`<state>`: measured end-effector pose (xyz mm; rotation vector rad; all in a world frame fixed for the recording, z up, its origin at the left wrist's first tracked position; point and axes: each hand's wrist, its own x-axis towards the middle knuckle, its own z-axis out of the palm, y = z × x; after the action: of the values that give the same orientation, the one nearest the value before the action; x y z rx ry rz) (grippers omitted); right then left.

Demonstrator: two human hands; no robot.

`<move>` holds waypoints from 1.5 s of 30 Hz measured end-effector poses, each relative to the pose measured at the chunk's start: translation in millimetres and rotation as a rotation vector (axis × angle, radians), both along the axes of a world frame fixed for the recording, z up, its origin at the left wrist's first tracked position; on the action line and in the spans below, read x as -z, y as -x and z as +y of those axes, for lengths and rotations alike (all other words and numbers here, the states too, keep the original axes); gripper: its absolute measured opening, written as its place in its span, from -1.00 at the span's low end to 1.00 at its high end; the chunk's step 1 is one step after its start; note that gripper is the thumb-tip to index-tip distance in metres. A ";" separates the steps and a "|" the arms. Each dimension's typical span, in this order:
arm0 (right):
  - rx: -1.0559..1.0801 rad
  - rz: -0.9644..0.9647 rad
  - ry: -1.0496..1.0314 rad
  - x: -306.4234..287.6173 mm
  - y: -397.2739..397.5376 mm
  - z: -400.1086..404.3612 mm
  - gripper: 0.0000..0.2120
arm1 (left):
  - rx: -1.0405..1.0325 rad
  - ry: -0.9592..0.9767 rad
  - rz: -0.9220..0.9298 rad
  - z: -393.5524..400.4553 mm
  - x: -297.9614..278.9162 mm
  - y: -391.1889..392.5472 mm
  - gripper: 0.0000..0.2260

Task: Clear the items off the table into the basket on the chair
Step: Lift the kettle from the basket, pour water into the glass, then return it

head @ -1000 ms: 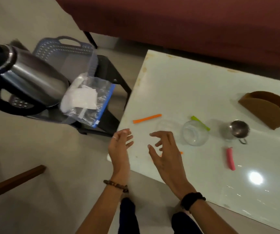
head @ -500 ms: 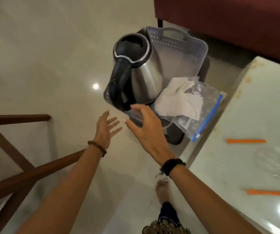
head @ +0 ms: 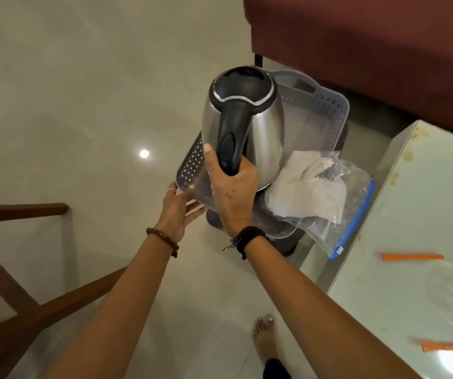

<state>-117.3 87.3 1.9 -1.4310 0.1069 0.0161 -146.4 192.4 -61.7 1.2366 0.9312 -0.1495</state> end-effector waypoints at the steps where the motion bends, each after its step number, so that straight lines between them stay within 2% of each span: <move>1: 0.016 -0.021 0.001 -5.1 -3.0 -5.6 -0.74 | -0.015 -0.006 0.003 -0.9 -1.2 -1.3 -0.65; 6: -0.046 -0.059 -0.073 -22.4 12.2 -46.7 -0.75 | -0.079 -0.102 0.021 -13.0 -4.1 -0.3 -0.61; 8: -0.090 -0.073 -0.113 -33.7 24.1 -72.5 -0.73 | -0.161 -0.282 0.057 -23.1 -7.5 3.2 -0.54; 10: -0.123 -0.079 -0.132 -47.2 36.4 -101.5 -0.73 | -0.195 -0.560 0.059 -36.3 -16.0 11.1 -0.55; 12: -0.151 -0.083 -0.135 -58.6 51.7 -137.4 -0.72 | -0.130 -0.766 -0.041 -64.1 -29.3 25.6 -0.61; 15: -0.165 -0.074 -0.149 -72.7 77.3 -200.4 -0.65 | 0.101 -0.873 -0.238 -122.2 -48.3 48.1 -0.73; 22: -0.138 0.045 -0.086 -114.0 147.5 -383.3 -0.59 | 0.437 -0.724 -0.335 -278.2 -57.9 88.9 -0.79; 27: -0.135 0.173 0.205 -135.7 194.8 -500.3 -0.56 | 0.750 -0.577 -0.299 -395.2 -36.4 118.8 -0.79; 31: -0.106 0.319 0.402 -129.3 224.4 -564.4 -0.59 | 0.860 -0.474 -0.290 -462.8 -16.5 128.4 -0.72; 37: -0.087 0.480 0.544 -100.5 245.6 -614.2 -0.55 | 0.971 -0.449 -0.248 -513.1 12.2 103.9 -0.18; 41: -0.127 0.493 0.587 -85.4 240.1 -622.1 -0.57 | 1.025 -0.440 -0.262 -528.4 23.7 88.4 -0.11; 45: -0.175 0.500 0.577 -79.4 228.2 -618.9 -0.54 | 1.010 -0.425 -0.284 -533.3 25.8 81.0 -0.15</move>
<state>-345.5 -531.6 81.3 -1.9841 0.4235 0.5256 -227.4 -340.9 -87.4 1.9820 0.0131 -0.5724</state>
